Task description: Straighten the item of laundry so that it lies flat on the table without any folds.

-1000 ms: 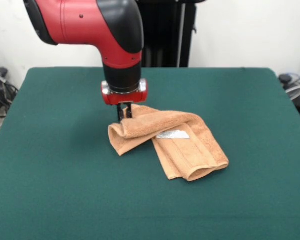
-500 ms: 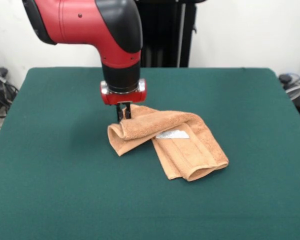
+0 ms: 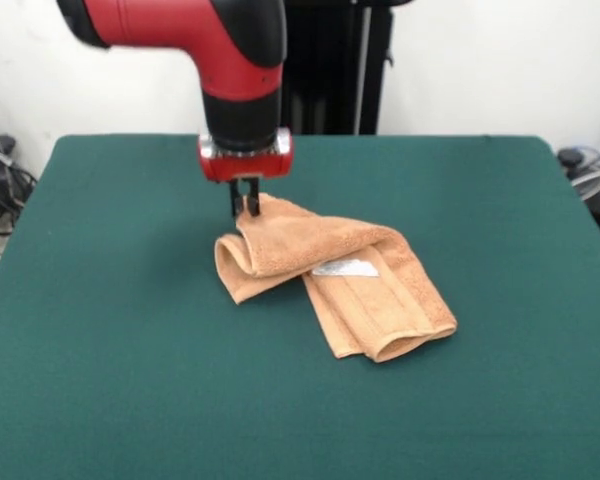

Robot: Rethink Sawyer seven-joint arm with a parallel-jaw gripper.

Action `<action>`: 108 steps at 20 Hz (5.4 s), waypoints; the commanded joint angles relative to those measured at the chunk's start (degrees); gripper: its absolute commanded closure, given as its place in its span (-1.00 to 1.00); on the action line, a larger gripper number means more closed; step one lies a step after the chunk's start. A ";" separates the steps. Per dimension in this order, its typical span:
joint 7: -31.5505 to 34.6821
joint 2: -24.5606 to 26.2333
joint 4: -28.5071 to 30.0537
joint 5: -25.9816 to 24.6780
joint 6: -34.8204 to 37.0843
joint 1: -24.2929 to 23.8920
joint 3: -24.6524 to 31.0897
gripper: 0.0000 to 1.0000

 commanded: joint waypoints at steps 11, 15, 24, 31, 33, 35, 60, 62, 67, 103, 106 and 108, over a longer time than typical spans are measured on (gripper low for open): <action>2.49 -23.19 21.51 10.76 8.38 -2.00 4.49 1.00; -1.36 -30.76 23.48 14.70 14.84 -2.12 4.28 1.00; -2.97 -33.30 24.90 17.30 17.47 -3.11 4.59 1.00; -6.15 -44.00 24.07 21.86 27.57 -1.92 3.66 1.00; -6.65 -46.84 22.40 23.23 31.36 -1.20 3.49 1.00; -7.07 -49.18 20.72 23.73 35.49 -0.64 3.18 1.00; -10.63 -57.17 18.22 27.85 46.61 -0.61 -0.77 1.00; -11.78 -58.34 18.34 27.93 46.18 -0.96 -1.48 1.00; -14.13 -58.67 18.34 26.24 44.54 -2.61 -2.02 1.00; -15.78 -39.93 14.43 20.43 27.64 -7.93 6.01 1.00; -15.22 -38.43 14.15 21.07 26.59 -7.50 6.55 1.00; -14.85 -37.83 13.84 21.51 26.43 -7.10 6.88 1.00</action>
